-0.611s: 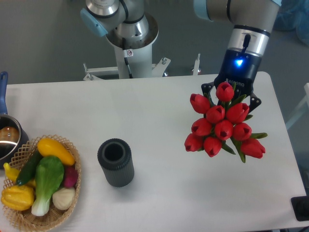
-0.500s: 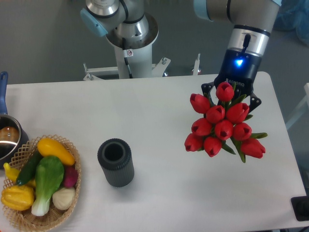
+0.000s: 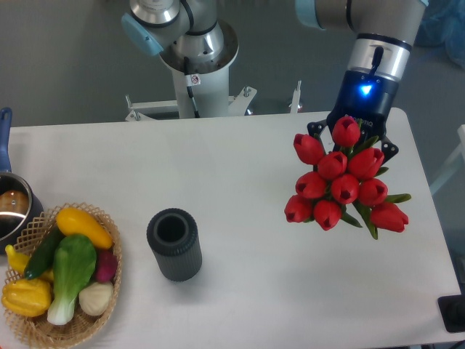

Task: Insert the flowers into the vase
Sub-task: 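Carry the red tulip bunch in the gripper over to the black vase, then lower the tulip stems into the black vase opening, then push the tulips further down into the vase and settle them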

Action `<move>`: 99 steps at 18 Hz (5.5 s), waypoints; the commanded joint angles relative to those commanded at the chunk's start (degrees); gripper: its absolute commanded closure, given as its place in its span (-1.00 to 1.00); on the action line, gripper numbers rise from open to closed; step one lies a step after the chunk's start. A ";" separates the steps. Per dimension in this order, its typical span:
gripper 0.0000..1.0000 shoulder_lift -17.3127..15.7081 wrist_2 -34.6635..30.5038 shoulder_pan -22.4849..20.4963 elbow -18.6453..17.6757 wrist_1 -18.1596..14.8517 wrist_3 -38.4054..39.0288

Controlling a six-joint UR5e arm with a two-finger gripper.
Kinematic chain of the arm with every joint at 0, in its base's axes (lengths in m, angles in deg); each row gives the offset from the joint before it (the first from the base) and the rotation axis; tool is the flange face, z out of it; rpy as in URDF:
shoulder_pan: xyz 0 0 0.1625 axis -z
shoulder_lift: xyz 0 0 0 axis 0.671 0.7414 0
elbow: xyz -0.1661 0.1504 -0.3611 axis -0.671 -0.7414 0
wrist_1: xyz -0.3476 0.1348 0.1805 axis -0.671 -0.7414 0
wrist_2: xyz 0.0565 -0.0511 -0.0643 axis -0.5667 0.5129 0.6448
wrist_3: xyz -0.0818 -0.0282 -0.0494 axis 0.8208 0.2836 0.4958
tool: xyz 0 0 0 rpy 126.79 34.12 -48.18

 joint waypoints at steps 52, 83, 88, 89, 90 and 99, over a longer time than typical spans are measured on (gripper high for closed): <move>0.79 0.61 23.90 15.47 -8.87 2.81 -3.51; 0.79 4.04 30.33 13.18 -12.04 2.81 -10.63; 0.81 5.01 30.25 13.01 -12.57 2.81 -11.60; 0.81 5.10 30.33 13.01 -12.65 2.81 -11.60; 0.81 5.19 30.33 12.92 -13.09 2.81 -11.60; 0.80 5.36 30.24 13.01 -15.47 2.81 -13.00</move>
